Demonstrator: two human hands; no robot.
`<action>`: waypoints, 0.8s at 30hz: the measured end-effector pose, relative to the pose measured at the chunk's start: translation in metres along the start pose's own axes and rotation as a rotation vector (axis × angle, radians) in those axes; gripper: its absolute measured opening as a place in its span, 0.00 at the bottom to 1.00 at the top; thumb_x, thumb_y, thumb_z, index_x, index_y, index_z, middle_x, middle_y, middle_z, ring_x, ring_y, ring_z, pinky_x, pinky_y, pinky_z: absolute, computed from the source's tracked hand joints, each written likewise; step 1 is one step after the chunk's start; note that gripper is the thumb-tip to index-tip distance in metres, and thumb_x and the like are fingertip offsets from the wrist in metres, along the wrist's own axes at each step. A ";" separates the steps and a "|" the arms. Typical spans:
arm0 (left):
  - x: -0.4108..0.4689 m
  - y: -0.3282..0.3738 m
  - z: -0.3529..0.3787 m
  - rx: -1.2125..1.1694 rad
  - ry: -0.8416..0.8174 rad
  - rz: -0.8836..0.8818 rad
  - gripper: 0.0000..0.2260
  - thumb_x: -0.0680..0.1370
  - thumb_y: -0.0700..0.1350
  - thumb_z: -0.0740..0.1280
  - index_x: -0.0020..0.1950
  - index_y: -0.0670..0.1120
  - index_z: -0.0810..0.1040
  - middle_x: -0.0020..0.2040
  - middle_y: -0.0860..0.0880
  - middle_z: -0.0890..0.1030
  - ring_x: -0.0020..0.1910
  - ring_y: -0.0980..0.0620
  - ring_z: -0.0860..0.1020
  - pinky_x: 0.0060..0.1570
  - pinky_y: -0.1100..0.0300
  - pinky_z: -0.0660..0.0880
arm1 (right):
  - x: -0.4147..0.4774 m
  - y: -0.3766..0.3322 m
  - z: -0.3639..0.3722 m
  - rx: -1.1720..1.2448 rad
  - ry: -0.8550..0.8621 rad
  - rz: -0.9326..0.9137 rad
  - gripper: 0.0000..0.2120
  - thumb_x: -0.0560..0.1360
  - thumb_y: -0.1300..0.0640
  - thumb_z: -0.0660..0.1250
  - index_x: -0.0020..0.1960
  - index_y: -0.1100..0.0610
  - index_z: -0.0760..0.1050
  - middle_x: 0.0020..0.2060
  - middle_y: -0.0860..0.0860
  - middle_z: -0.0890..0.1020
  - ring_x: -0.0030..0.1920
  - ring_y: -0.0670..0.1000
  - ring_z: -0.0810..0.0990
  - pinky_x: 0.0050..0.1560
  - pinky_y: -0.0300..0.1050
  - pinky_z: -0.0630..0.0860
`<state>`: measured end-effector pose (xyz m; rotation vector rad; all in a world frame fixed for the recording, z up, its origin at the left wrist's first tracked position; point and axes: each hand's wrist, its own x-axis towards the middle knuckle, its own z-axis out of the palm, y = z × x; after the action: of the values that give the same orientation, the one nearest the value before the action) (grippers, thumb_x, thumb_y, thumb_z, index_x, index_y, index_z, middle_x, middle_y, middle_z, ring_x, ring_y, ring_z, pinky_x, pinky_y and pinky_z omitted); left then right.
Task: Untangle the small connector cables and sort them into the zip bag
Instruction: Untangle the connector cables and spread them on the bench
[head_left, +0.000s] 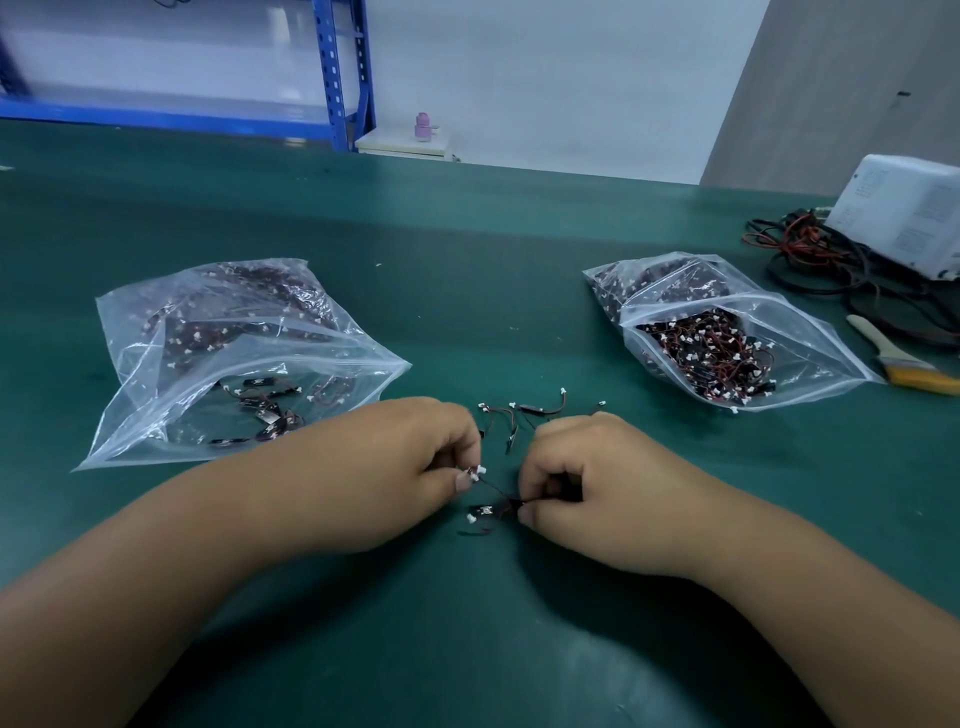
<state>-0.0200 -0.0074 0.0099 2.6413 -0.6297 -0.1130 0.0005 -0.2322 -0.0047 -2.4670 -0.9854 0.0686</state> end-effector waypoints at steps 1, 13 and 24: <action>-0.001 -0.001 -0.001 0.025 -0.021 -0.012 0.04 0.77 0.53 0.66 0.44 0.60 0.72 0.44 0.62 0.75 0.44 0.64 0.73 0.39 0.69 0.68 | -0.001 0.001 -0.002 0.019 -0.003 0.011 0.03 0.68 0.55 0.72 0.37 0.50 0.79 0.35 0.43 0.77 0.39 0.44 0.77 0.43 0.36 0.69; -0.005 -0.004 -0.009 0.118 -0.188 -0.021 0.03 0.77 0.53 0.67 0.44 0.59 0.74 0.43 0.59 0.77 0.43 0.61 0.75 0.47 0.57 0.75 | -0.003 0.016 -0.021 0.304 0.112 0.103 0.07 0.70 0.58 0.75 0.37 0.49 0.80 0.30 0.44 0.80 0.30 0.40 0.73 0.34 0.35 0.71; -0.005 -0.004 -0.009 0.120 -0.186 -0.018 0.05 0.76 0.48 0.67 0.47 0.59 0.75 0.46 0.60 0.74 0.46 0.62 0.74 0.49 0.62 0.73 | -0.001 0.026 -0.030 0.337 0.060 0.198 0.22 0.70 0.71 0.70 0.37 0.42 0.84 0.34 0.43 0.82 0.32 0.42 0.74 0.36 0.34 0.71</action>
<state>-0.0213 0.0012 0.0165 2.7737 -0.6931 -0.3393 0.0229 -0.2614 0.0101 -2.2312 -0.6415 0.2068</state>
